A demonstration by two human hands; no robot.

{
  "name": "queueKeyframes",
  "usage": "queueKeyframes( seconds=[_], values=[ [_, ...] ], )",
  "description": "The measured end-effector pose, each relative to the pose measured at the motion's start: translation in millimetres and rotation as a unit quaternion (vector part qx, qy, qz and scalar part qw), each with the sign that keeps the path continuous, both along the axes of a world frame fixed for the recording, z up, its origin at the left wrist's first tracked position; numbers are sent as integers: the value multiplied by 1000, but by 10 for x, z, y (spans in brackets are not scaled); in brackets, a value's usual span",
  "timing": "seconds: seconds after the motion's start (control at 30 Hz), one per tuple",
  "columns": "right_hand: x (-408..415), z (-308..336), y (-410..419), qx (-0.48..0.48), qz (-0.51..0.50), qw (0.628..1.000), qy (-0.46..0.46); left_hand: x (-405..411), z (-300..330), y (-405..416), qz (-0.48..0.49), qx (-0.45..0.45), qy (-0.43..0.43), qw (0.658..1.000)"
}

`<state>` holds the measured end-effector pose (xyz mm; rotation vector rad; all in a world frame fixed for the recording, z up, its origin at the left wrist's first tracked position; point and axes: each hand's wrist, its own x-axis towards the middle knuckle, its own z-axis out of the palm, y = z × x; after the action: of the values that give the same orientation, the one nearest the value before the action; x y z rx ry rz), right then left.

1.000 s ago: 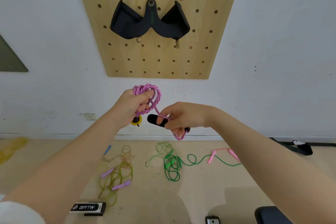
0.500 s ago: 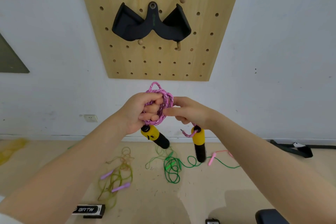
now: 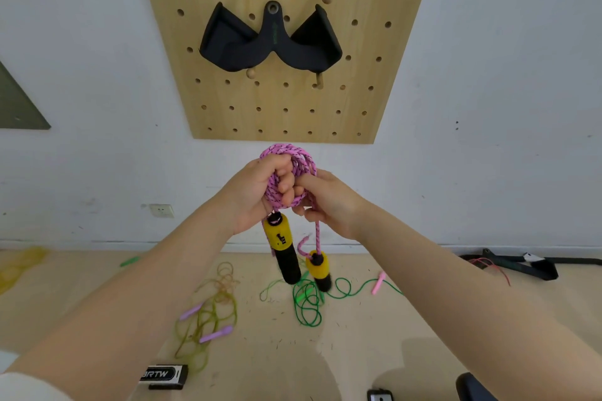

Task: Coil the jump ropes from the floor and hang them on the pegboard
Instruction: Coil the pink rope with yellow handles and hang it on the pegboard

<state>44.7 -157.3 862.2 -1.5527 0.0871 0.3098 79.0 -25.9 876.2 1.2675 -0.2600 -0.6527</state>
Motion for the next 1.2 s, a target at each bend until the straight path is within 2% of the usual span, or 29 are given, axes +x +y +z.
queueKeyframes(
  seconds=[0.07,0.23,0.43,0.5,0.6,0.67,0.73,0.8,0.97,1.07,1.2],
  values=[
    [8,11,4,-19,-10,1000,-4,27,-10,-2,-9,1,7,1000],
    [50,105,-87,-132,24,990,-50,48,67,-40,14,82,-24,996],
    [81,197,-285,-279,-30,952,-121,39,66,-22,74,243,-148,956],
    [69,255,-281,-325,18,937,-129,11,72,-42,82,217,-134,963],
    [103,337,-263,-392,71,906,-144,-32,73,-79,70,79,-53,993],
    [133,368,-286,-434,86,885,-144,-48,73,-71,26,25,-23,999],
    [142,354,-312,-446,90,880,-134,-86,97,-71,-12,49,-35,998],
    [128,321,-297,-423,91,892,-128,-107,112,-100,16,99,-57,993],
    [61,285,-428,-280,75,951,-110,-43,109,-118,97,86,-64,989],
    [-9,92,-626,-301,112,945,-54,54,121,-41,140,64,-33,988],
    [79,-232,-731,-380,95,917,-78,119,84,-52,166,61,-6,984]
  ],
)
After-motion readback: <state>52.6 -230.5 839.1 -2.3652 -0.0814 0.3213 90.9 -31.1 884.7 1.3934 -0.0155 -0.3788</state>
